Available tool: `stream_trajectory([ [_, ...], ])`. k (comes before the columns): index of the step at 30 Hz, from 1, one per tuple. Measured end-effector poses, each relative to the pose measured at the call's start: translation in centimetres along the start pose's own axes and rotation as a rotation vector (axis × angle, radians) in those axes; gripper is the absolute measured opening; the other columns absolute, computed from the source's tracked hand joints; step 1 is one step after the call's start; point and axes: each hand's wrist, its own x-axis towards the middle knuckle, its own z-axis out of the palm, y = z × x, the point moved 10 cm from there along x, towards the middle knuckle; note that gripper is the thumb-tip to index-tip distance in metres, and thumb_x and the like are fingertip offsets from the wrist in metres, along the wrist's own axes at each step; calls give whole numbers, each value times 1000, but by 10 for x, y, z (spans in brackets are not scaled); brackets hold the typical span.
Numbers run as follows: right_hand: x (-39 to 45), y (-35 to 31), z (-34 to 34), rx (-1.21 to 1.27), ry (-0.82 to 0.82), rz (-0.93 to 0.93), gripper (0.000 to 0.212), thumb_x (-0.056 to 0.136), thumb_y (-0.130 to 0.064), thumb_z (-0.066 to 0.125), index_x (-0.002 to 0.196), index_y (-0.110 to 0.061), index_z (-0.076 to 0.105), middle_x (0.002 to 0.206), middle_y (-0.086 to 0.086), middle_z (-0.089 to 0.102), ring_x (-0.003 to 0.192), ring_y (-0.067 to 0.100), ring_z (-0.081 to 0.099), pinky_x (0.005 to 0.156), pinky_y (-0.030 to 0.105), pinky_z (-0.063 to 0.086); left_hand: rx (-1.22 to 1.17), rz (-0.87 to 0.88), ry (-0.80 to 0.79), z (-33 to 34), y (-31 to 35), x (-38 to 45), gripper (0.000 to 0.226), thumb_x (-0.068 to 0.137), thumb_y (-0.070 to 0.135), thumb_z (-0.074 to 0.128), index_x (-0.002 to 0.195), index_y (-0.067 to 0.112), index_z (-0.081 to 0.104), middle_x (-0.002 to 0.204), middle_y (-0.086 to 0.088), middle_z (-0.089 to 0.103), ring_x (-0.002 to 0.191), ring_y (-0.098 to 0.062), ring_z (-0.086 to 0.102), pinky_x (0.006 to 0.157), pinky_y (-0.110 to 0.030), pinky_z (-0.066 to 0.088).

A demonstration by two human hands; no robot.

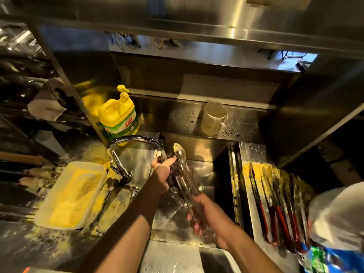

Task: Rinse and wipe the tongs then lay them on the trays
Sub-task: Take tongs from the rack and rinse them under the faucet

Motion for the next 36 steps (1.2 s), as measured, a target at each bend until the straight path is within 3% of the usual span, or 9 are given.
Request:
stream_trajectory([
  [4,-5,5,-3,35,-2,41,43,96,-47,45,86,-11,66,74,6,66,50,15,53,48,26,45,10,-57,28,4,-5,11,59,80,27,82,129,3,59,96,-19,77,77,-32,76,65,-44,62],
  [7,-2,-4,-6,66,4,47,40,96,-46,48,89,-10,65,71,4,64,47,14,50,44,25,44,64,-137,-52,25,-20,4,62,79,41,78,126,2,65,118,-22,71,110,-41,68,99,-56,52],
  [12,-2,-9,-4,21,-11,44,43,91,-52,54,89,-11,66,69,2,63,45,12,50,42,24,42,93,-82,24,20,0,3,30,92,22,66,116,4,63,91,-17,70,75,-31,68,66,-38,56],
  [16,-2,-11,-9,-16,6,44,45,91,-53,53,108,-12,63,69,1,60,46,12,47,41,24,40,142,-106,57,24,-13,-1,42,94,21,65,129,-1,58,127,-25,65,102,-33,68,95,-52,54],
  [19,-1,-15,-8,-23,19,32,50,90,-54,54,110,-10,64,71,2,61,47,12,48,42,23,40,125,-106,8,26,-10,-3,26,95,17,59,116,2,60,114,-22,67,73,-26,71,71,-38,63],
  [24,0,-24,-13,-109,25,24,45,92,-55,50,106,-15,65,69,0,61,47,11,48,43,24,40,37,-109,83,23,-12,0,41,93,18,65,127,-4,61,112,-24,70,88,-35,70,62,-41,60],
  [28,-3,-24,-17,-168,34,15,46,93,-54,49,107,-14,65,67,-2,62,47,11,50,42,24,41,102,-104,27,25,-13,1,26,92,23,61,111,5,65,141,-26,56,90,-34,65,74,-41,54],
  [32,-3,-27,-24,-181,37,14,44,94,-53,48,106,-14,65,68,0,61,47,11,49,42,22,39,-3,-113,53,28,-36,1,48,91,25,67,131,-1,59,123,-24,68,94,-35,71,65,-40,58],
  [36,-9,-28,-27,-270,21,23,48,90,-58,52,97,-13,66,63,-3,61,45,10,48,44,22,40,23,-135,65,24,-24,10,53,91,26,64,137,1,54,131,-19,63,98,-32,65,89,-49,56],
])
